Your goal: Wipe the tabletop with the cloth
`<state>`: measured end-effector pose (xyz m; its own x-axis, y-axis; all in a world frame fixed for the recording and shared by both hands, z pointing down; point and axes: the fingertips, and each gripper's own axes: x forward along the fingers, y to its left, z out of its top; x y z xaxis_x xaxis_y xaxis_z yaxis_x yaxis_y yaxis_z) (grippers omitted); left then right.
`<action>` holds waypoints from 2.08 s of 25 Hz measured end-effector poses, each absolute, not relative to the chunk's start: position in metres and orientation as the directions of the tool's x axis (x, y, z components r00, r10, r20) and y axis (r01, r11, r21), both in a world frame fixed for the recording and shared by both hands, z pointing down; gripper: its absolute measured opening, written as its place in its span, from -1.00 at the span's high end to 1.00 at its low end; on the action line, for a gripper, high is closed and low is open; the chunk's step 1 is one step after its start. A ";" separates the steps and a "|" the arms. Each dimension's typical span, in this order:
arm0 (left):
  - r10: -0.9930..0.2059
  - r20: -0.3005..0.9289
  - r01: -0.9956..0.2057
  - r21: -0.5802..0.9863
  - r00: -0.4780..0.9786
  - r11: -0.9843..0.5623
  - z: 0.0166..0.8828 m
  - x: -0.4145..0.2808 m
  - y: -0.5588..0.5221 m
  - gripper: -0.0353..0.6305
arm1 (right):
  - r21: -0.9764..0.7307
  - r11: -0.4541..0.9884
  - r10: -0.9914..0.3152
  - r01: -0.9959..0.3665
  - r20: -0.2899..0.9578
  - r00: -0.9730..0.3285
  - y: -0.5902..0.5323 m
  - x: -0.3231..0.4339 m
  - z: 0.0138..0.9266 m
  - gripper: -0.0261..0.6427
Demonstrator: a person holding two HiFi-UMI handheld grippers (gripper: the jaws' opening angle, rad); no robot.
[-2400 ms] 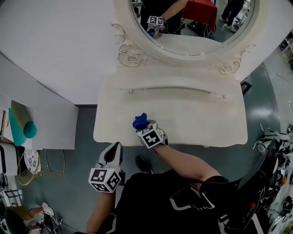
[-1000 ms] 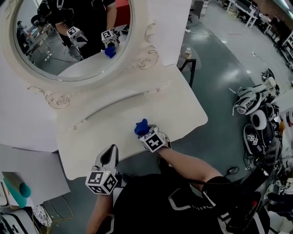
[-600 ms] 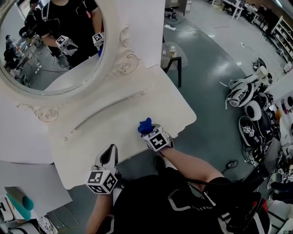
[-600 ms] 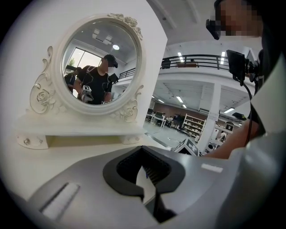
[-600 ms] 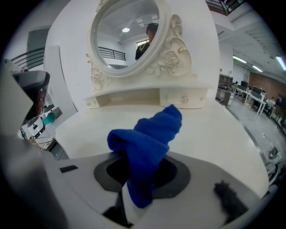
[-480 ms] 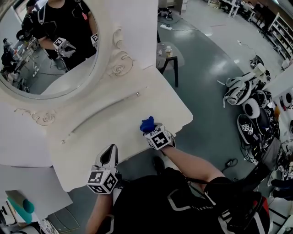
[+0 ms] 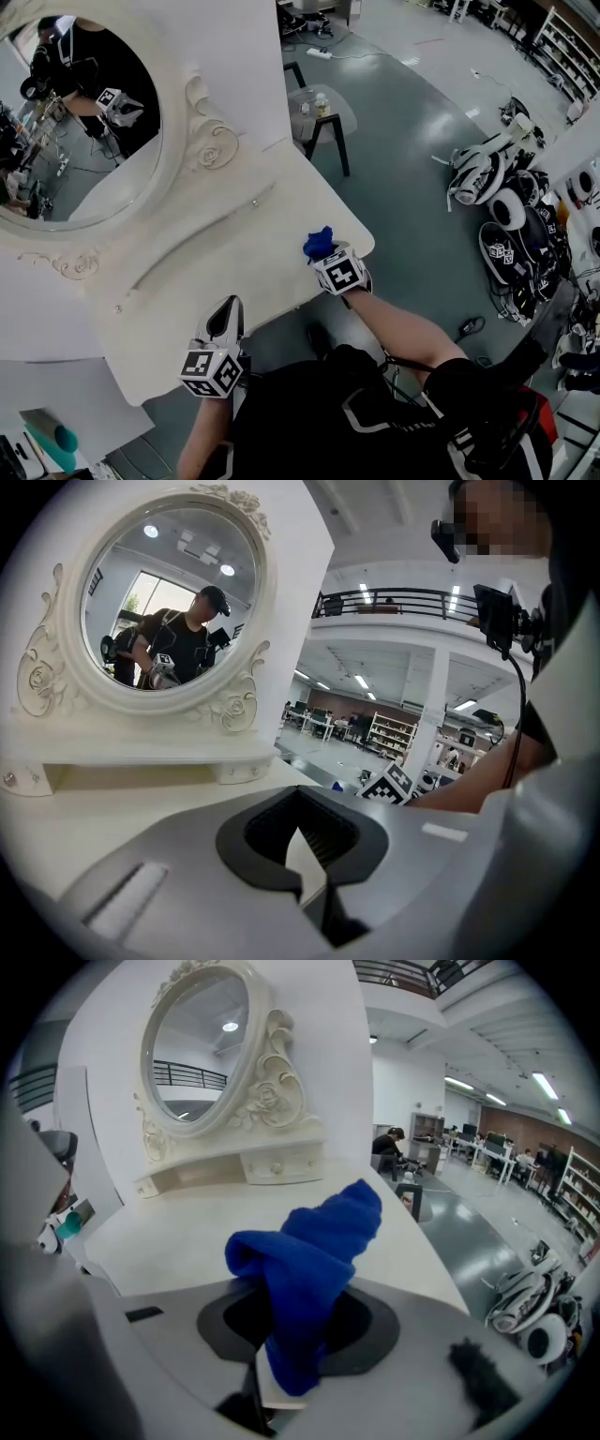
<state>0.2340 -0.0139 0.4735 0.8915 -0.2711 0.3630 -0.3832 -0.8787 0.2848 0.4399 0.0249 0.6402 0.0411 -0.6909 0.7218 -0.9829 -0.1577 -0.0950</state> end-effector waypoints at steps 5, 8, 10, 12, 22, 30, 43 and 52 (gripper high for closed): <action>-0.261 0.377 -0.378 0.279 0.889 -0.883 0.476 0.251 -0.004 0.87 | -0.062 -0.213 -0.682 -0.975 0.725 0.103 0.042 0.487 0.641 0.55; -0.250 0.387 -0.372 0.283 0.888 -0.884 0.481 0.259 0.003 0.87 | -0.061 -0.272 -0.673 -0.960 0.725 0.145 0.055 0.513 0.641 0.55; -0.241 0.391 -0.364 0.281 0.888 -0.888 0.481 0.265 0.006 0.87 | -0.060 -0.296 -0.674 -0.953 0.720 0.164 0.060 0.527 0.641 0.55; -0.237 0.394 -0.360 0.276 0.888 -0.891 0.480 0.270 0.007 0.87 | -0.063 -0.327 -0.666 -0.943 0.723 0.183 0.067 0.540 0.640 0.55; -0.246 0.396 -0.363 0.252 0.884 -0.897 0.473 0.272 0.007 0.87 | -0.064 -0.416 -0.643 -0.907 0.726 0.244 0.085 0.565 0.630 0.55; -0.309 0.388 -0.408 0.207 0.868 -0.889 0.473 0.215 -0.011 0.87 | -0.080 -0.215 -0.793 -0.973 0.596 0.126 0.009 0.453 0.558 0.55; -0.640 0.344 -0.724 0.264 0.688 -0.637 0.473 -0.040 -0.060 0.87 | -0.183 0.420 -0.723 -0.889 0.525 -0.449 -0.115 0.072 0.514 0.55; -0.842 0.362 -0.908 0.283 0.400 -0.310 0.485 -0.242 -0.045 0.87 | -0.193 0.705 -0.497 -0.682 0.550 -0.671 -0.134 -0.156 0.542 0.55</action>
